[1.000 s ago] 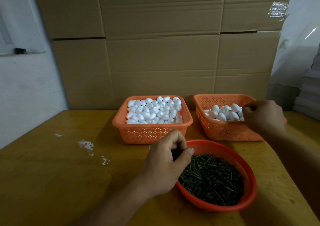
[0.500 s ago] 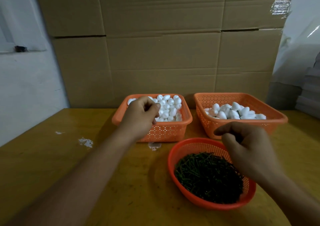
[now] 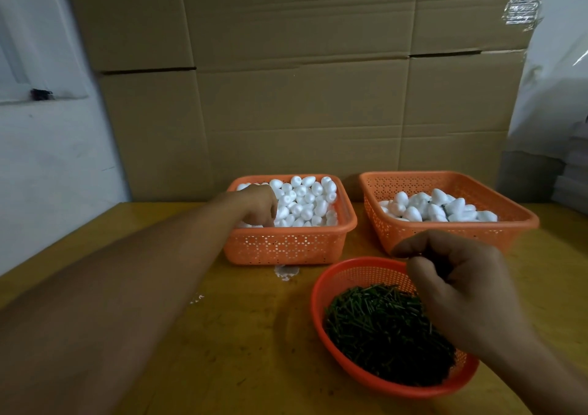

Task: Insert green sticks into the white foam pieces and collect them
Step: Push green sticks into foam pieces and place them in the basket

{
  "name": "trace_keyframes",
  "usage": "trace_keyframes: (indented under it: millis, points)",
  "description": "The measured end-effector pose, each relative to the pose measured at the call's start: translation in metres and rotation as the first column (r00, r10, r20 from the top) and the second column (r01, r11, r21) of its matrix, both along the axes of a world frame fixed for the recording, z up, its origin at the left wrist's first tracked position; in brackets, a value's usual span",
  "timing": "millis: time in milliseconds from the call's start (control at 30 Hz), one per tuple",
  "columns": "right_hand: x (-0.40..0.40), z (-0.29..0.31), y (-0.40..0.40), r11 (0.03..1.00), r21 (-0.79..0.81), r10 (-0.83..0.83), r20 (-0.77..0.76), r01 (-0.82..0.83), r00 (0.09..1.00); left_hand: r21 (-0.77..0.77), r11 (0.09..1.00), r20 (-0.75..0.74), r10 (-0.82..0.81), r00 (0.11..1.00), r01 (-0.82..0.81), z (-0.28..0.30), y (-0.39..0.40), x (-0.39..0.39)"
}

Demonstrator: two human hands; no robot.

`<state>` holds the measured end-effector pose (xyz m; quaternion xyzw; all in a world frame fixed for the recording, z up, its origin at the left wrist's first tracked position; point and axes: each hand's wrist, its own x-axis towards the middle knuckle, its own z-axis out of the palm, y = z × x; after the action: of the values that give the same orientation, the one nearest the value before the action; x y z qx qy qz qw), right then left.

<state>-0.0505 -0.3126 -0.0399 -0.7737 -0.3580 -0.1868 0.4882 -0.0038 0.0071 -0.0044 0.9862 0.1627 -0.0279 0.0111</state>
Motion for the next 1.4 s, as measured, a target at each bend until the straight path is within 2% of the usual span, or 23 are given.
trace_keyframes:
  millis: [67,233,500,600,867,1033,1100,1200,1400]
  points:
    - [0.0,0.001,-0.001,1.0,0.015,-0.003,0.016,0.003,1.0,0.077,0.997,-0.032,-0.005,0.999,0.008,0.0,-0.004,0.003]
    - [-0.004,0.003,-0.001,0.999,0.04,0.007,0.038,-0.009,0.999,0.155,0.988,-0.113,-0.004,0.994,0.022,-0.003,-0.012,0.009]
    - [-0.008,0.0,0.001,0.999,0.016,0.044,0.033,-0.045,0.998,0.279,0.96,-0.098,0.043,0.994,-0.014,-0.015,-0.008,0.024]
    - [-0.008,0.0,0.002,0.998,0.009,0.062,0.025,-0.062,0.998,0.281,0.96,-0.11,0.033,0.993,0.0,-0.016,-0.011,0.023]
    - [-0.009,0.0,0.002,0.998,-0.014,0.064,0.027,-0.063,0.998,0.168,0.984,-0.121,-0.04,0.992,0.06,-0.015,-0.007,0.02]
    - [-0.007,0.0,0.002,0.998,-0.016,0.063,0.019,-0.063,0.998,0.065,0.996,-0.056,-0.054,0.997,0.057,-0.01,-0.003,0.02]
    - [-0.006,0.0,0.001,0.998,-0.019,0.064,0.016,-0.064,0.998,0.023,0.998,0.007,-0.054,0.999,0.053,-0.007,-0.004,0.019]
    - [-0.005,-0.002,0.001,0.998,-0.018,0.064,0.012,-0.064,0.998,-0.123,0.988,0.172,-0.066,0.983,0.088,-0.001,-0.006,0.016]
    - [-0.002,-0.006,0.001,0.997,-0.037,0.061,0.015,-0.06,0.998,-0.369,0.893,0.473,-0.057,0.879,0.257,0.012,-0.022,-0.013]
